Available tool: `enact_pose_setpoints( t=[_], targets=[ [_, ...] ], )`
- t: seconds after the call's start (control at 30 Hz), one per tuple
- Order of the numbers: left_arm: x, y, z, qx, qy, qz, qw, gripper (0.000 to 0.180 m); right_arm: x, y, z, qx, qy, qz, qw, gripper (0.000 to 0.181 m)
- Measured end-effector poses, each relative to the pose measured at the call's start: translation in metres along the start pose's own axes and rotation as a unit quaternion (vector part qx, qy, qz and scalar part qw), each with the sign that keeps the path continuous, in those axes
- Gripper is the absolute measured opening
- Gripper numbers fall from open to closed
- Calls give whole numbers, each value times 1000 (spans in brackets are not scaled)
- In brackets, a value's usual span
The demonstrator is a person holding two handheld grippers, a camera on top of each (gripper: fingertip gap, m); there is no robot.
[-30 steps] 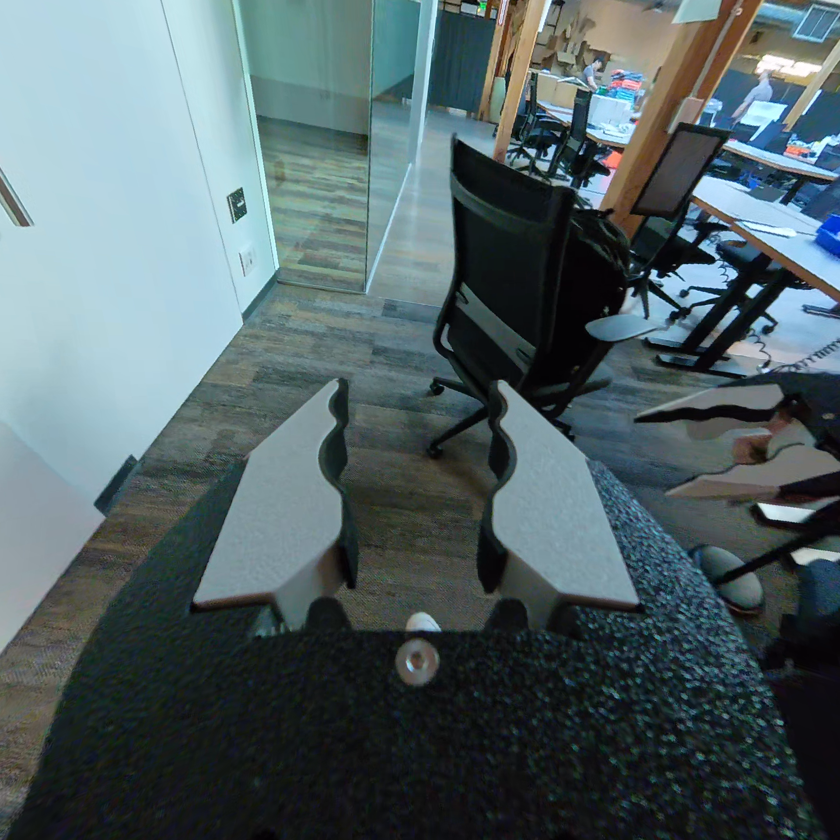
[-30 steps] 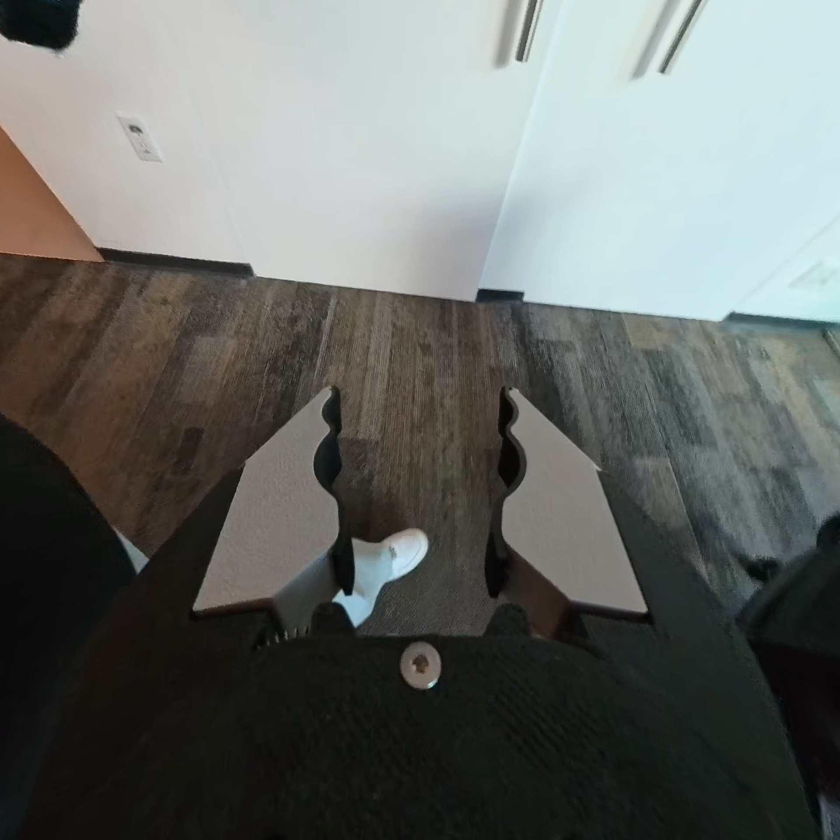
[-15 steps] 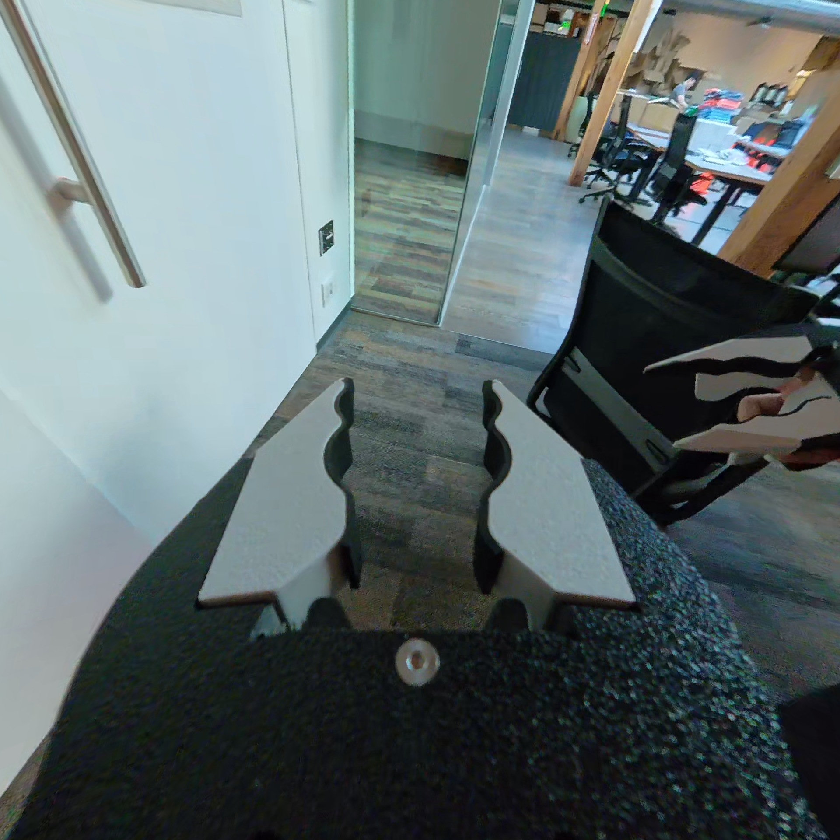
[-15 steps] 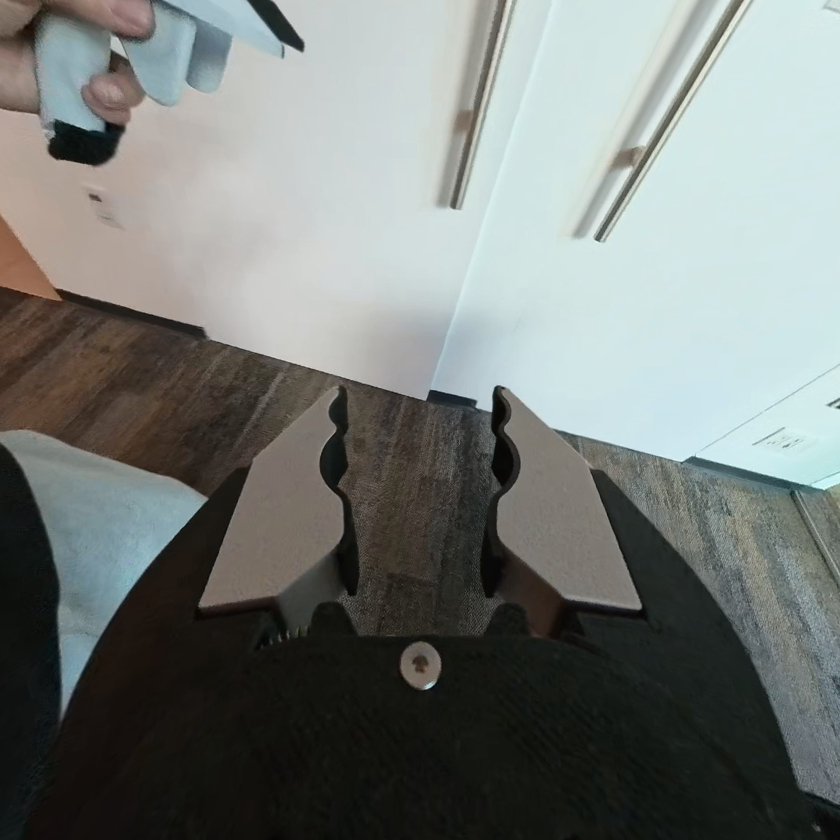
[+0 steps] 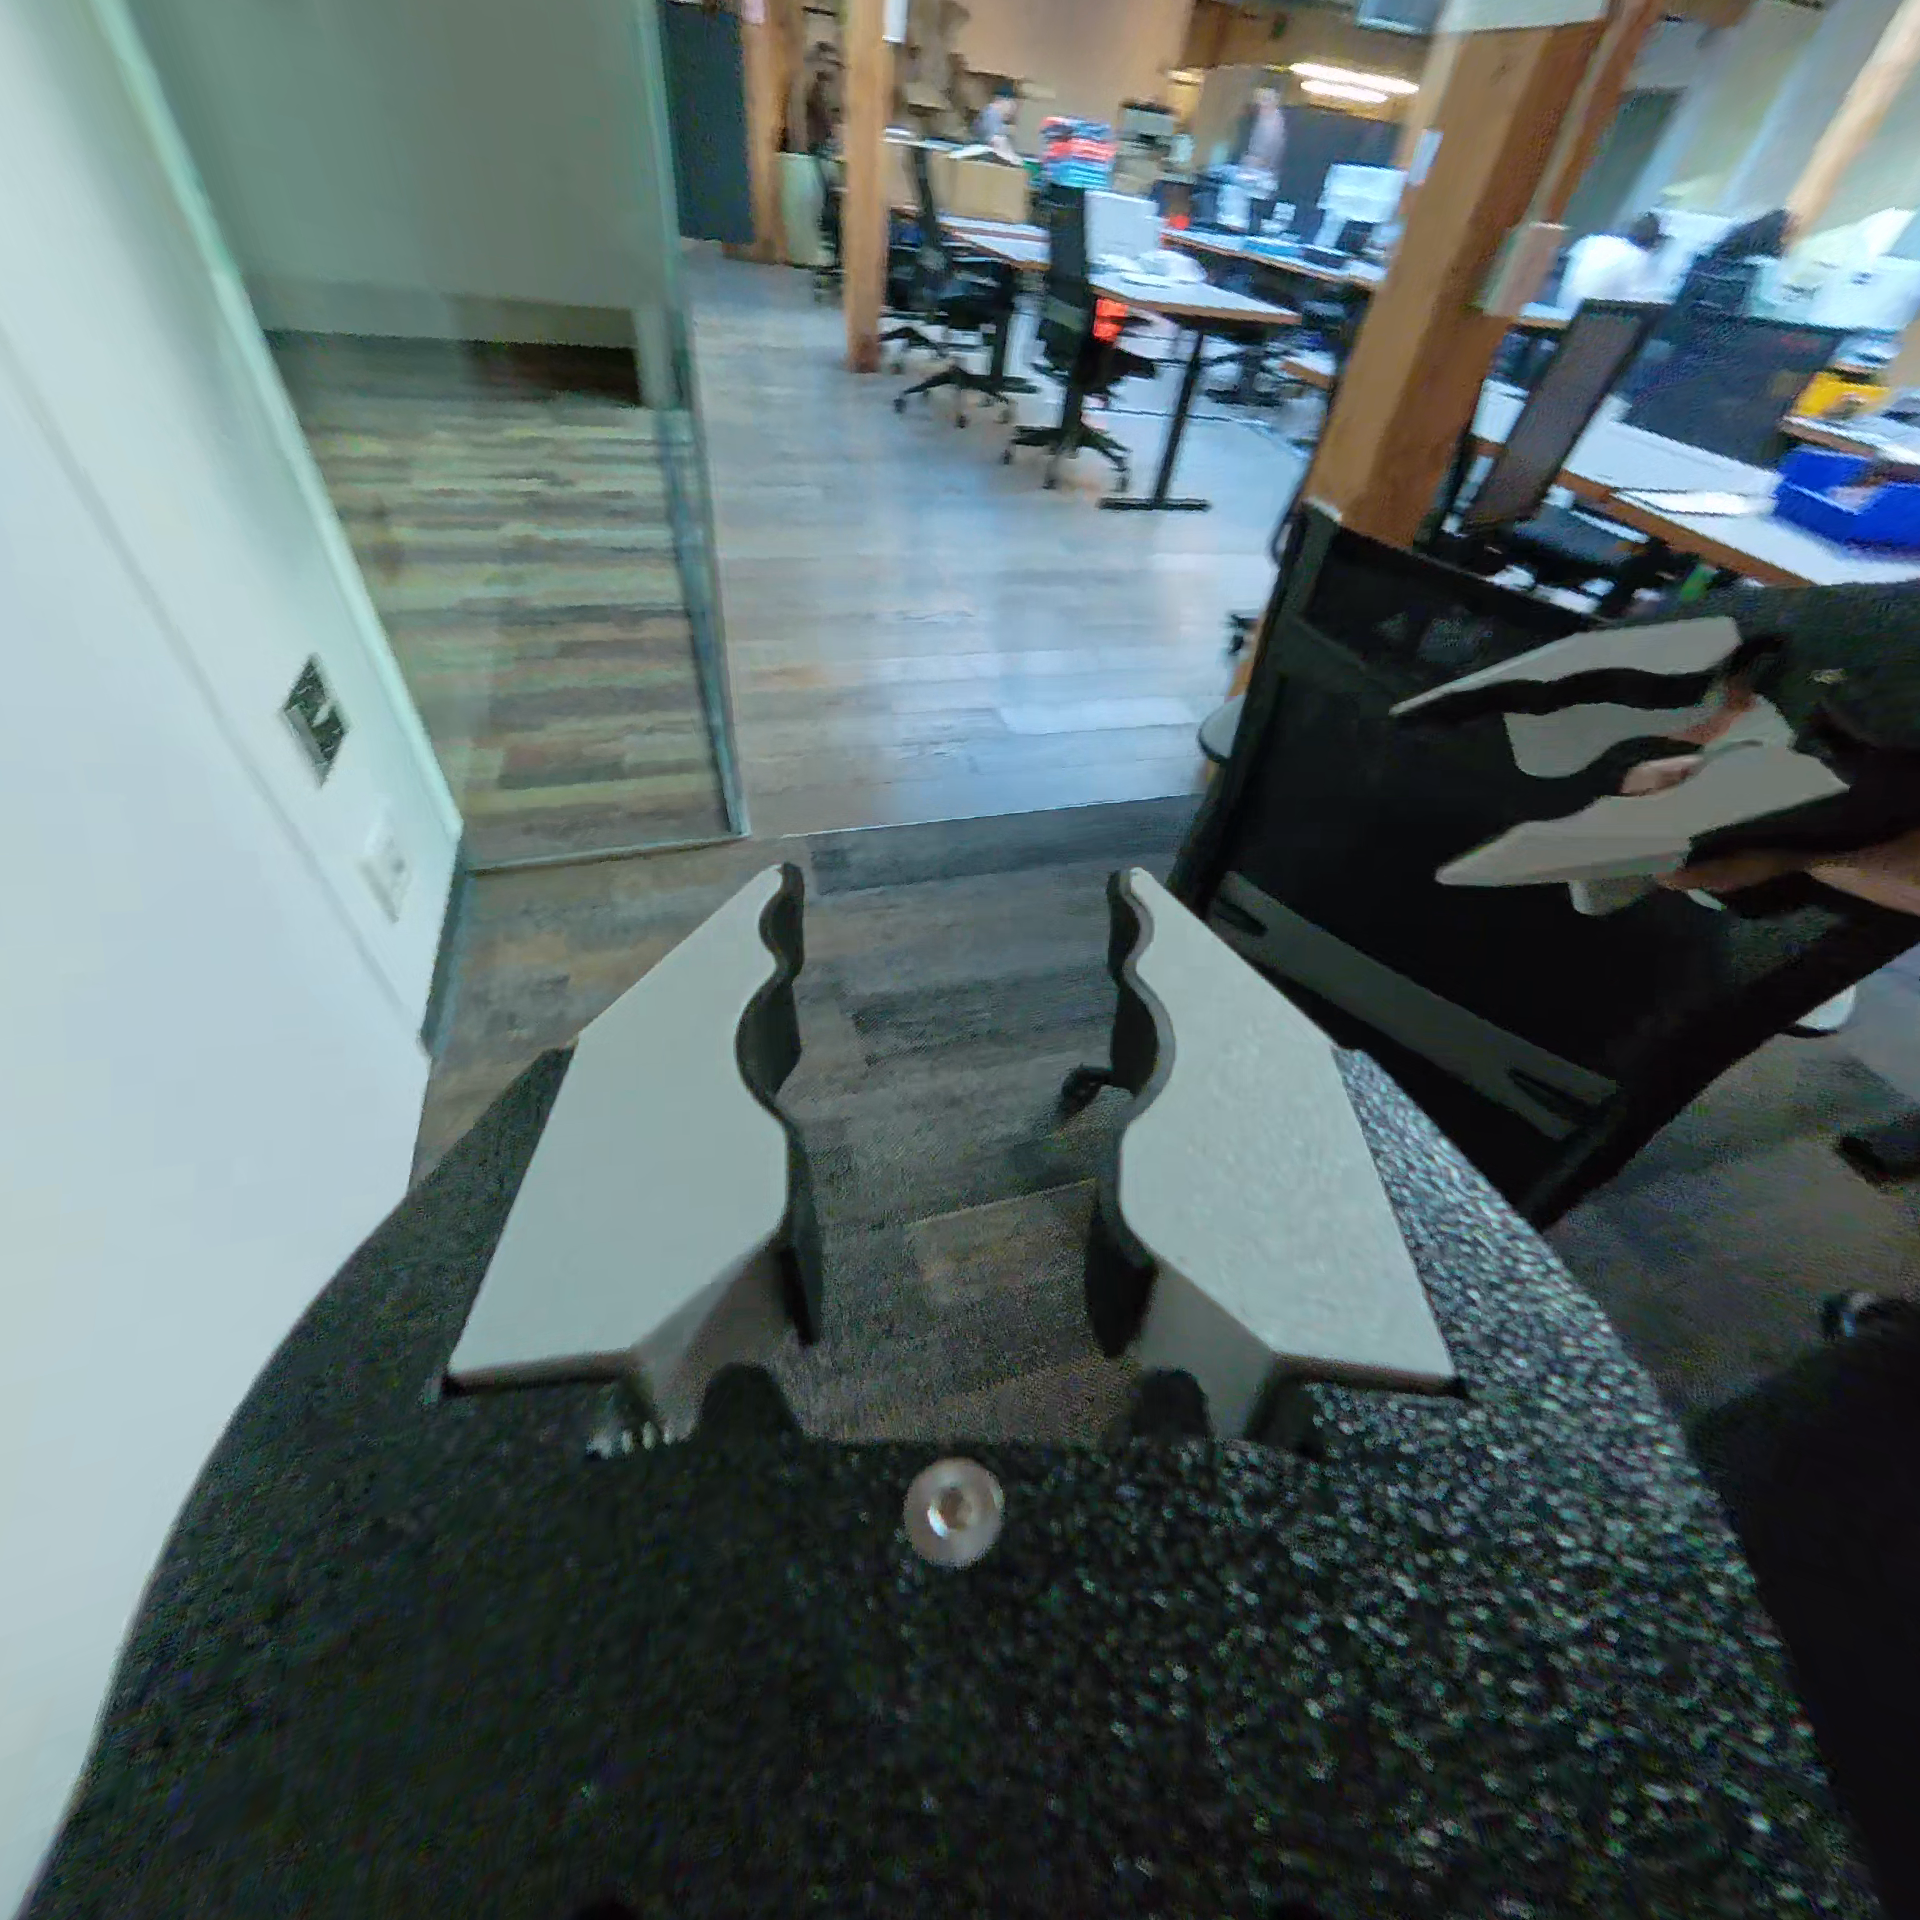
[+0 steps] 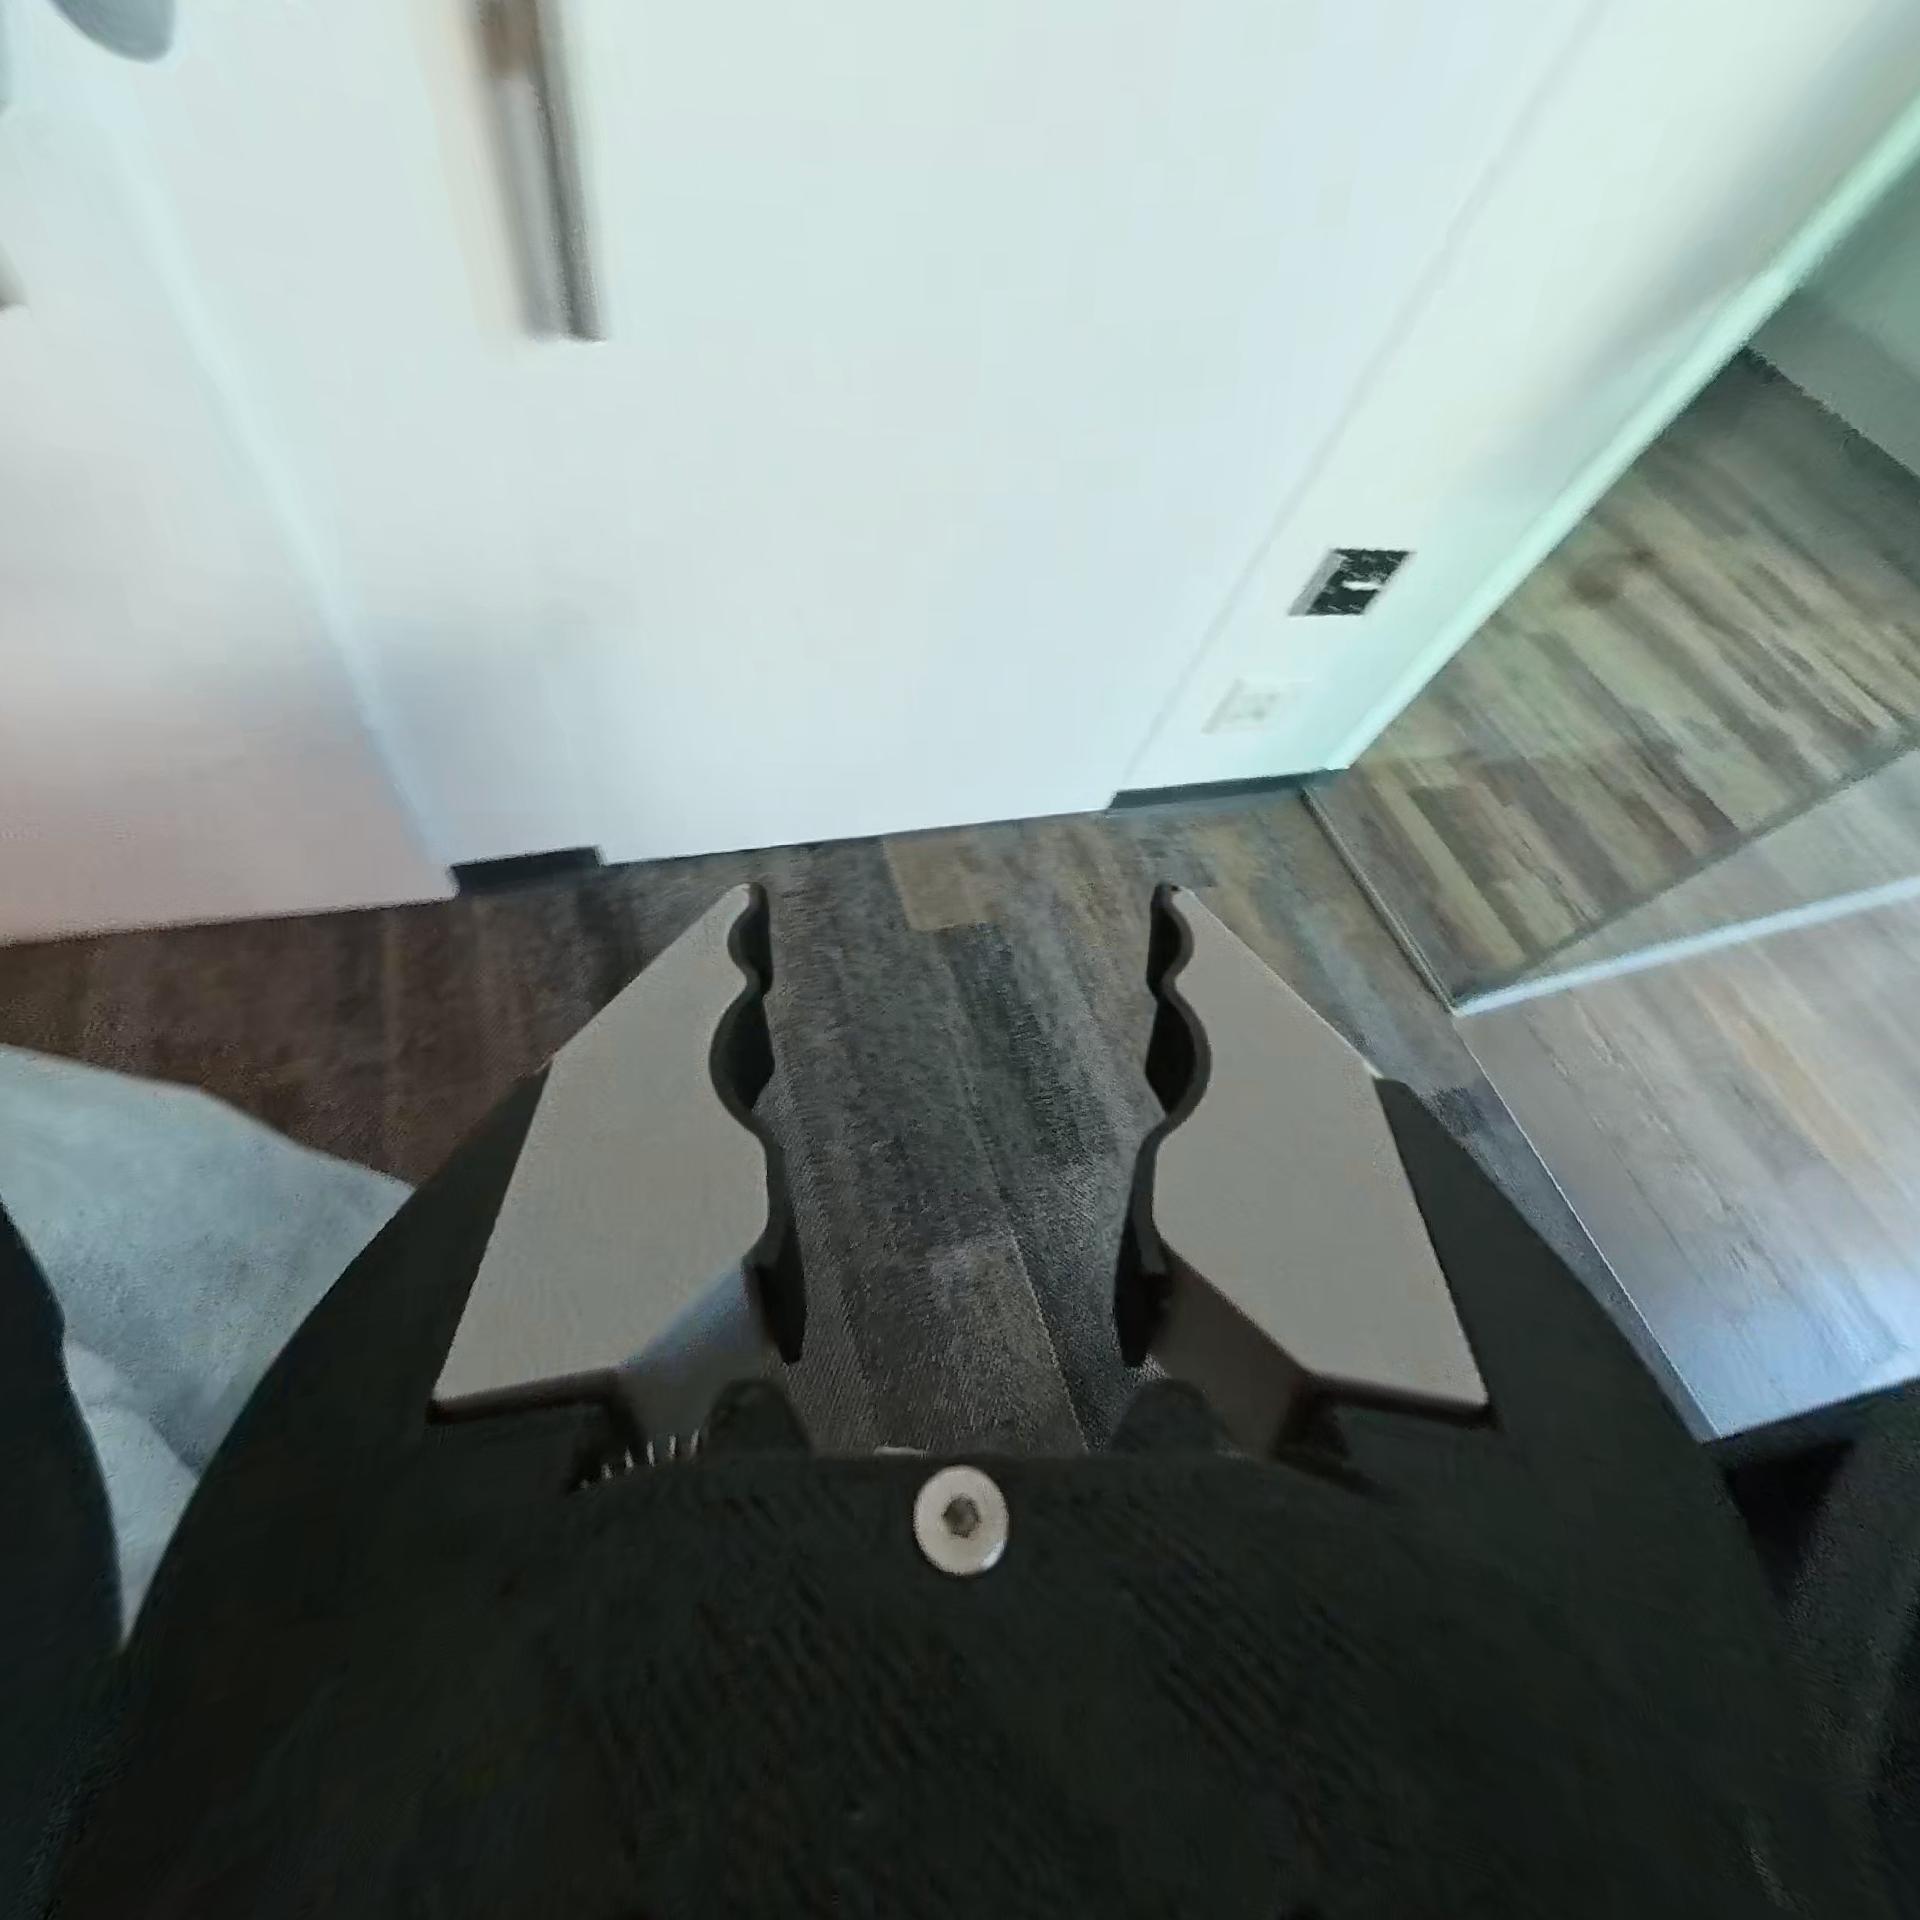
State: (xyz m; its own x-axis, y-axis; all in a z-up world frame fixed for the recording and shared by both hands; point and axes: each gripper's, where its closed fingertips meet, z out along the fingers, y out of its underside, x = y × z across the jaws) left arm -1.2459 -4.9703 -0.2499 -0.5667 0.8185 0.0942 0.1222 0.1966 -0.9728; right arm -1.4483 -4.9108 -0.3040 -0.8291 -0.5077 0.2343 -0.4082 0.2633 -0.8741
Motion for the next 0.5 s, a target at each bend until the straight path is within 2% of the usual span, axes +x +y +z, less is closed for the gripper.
enact_pose_setpoints(
  t=[0.03,0.13,0.3,0.5],
  targets=[
    [-11,-13,22,-3,23,11,1000,57,23,-9,12,-1,18,11,1000,74],
    [-44,-40,90,-13,68,45,997,57,84,-26,40,-3,81,14,997,80],
    [-62,-67,202,-15,149,8,989,59,167,-36,81,5,159,68,985,86],
    [-79,-77,334,-22,213,1,977,60,282,-15,156,-5,181,89,979,86]
  ],
)
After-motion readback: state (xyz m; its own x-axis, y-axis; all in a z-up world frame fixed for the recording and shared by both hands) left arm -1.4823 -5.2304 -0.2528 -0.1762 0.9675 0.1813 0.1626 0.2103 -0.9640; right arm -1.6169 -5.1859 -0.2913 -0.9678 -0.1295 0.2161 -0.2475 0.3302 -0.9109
